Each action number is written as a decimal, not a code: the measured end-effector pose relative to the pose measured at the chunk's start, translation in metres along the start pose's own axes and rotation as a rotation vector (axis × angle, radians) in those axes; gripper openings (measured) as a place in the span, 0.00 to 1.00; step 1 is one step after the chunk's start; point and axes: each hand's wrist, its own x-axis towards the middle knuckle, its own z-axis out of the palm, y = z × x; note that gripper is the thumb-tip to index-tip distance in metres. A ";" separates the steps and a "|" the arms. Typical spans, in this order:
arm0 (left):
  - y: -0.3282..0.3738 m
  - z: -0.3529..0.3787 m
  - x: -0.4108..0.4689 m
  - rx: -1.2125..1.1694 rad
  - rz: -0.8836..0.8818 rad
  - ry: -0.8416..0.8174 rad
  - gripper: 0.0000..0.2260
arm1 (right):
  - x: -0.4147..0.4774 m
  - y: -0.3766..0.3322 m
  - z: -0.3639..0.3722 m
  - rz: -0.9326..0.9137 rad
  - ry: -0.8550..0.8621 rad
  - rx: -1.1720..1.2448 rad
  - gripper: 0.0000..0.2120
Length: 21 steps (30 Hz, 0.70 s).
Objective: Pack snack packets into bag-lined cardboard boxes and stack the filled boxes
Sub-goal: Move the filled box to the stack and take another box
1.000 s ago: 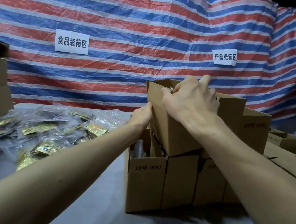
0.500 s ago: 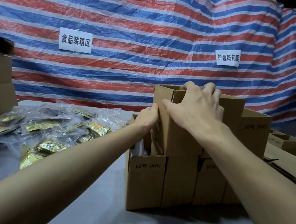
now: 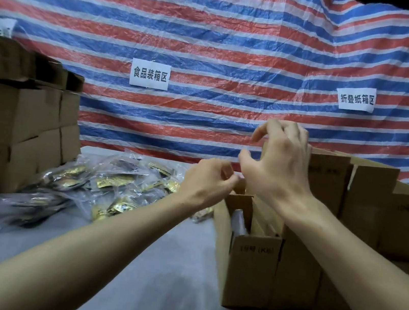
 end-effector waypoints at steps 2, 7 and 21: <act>-0.019 -0.026 -0.014 0.111 -0.014 0.011 0.15 | -0.005 -0.021 0.016 -0.029 -0.030 0.113 0.10; -0.085 -0.102 -0.056 0.389 -0.091 0.036 0.15 | -0.019 -0.085 0.073 -0.023 -0.180 0.384 0.06; -0.248 -0.221 -0.213 0.482 -0.469 0.107 0.04 | -0.153 -0.207 0.282 0.397 -0.540 0.845 0.08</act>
